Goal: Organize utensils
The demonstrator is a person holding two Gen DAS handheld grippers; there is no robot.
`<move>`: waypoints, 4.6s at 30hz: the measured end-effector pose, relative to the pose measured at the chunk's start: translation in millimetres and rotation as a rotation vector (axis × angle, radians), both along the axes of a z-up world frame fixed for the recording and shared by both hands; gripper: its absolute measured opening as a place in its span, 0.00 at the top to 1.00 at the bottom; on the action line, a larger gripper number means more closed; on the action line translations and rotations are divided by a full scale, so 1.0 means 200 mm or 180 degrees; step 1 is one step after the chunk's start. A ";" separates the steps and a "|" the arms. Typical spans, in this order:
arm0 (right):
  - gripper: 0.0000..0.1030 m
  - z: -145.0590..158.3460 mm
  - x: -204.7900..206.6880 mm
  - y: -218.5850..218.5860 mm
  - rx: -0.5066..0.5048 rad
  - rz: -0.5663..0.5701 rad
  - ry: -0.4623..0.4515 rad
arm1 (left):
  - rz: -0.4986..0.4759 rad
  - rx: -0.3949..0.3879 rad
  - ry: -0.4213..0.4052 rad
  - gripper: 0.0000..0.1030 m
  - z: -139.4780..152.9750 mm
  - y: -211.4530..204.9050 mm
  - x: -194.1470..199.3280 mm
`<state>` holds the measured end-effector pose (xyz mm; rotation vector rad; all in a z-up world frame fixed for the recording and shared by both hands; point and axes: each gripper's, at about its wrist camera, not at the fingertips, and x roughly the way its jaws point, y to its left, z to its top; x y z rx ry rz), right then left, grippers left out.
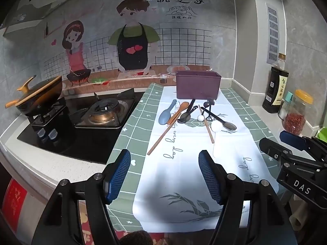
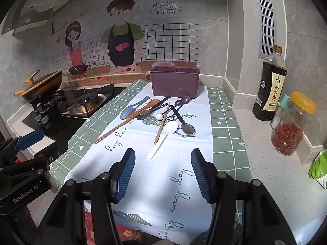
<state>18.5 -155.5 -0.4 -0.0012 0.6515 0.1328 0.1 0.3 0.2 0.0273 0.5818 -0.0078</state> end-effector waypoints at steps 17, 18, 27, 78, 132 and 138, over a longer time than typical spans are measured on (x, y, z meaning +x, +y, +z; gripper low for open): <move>0.47 0.00 0.00 -0.02 0.0058 -0.0008 0.0007 | -0.0008 0.0007 0.0012 0.33 -0.04 0.02 -0.03; 0.47 0.00 0.00 -0.02 0.0060 -0.0007 0.0007 | -0.0005 0.0009 0.0016 0.33 -0.03 0.02 -0.02; 0.47 0.00 -0.01 -0.02 0.0068 -0.0009 -0.0001 | -0.0005 0.0003 0.0028 0.33 -0.03 0.02 -0.02; 0.47 -0.03 0.01 -0.02 0.0114 -0.0016 0.0065 | 0.0021 -0.0020 0.0073 0.33 -0.08 0.01 0.06; 0.64 -0.38 1.22 -0.18 0.0496 0.0938 0.1628 | -0.0196 -0.0378 0.0899 0.32 -0.16 0.29 1.29; 0.65 -0.47 1.12 -0.07 0.0385 0.0647 0.1658 | -0.0126 -0.0303 0.0915 0.32 -0.25 0.32 1.23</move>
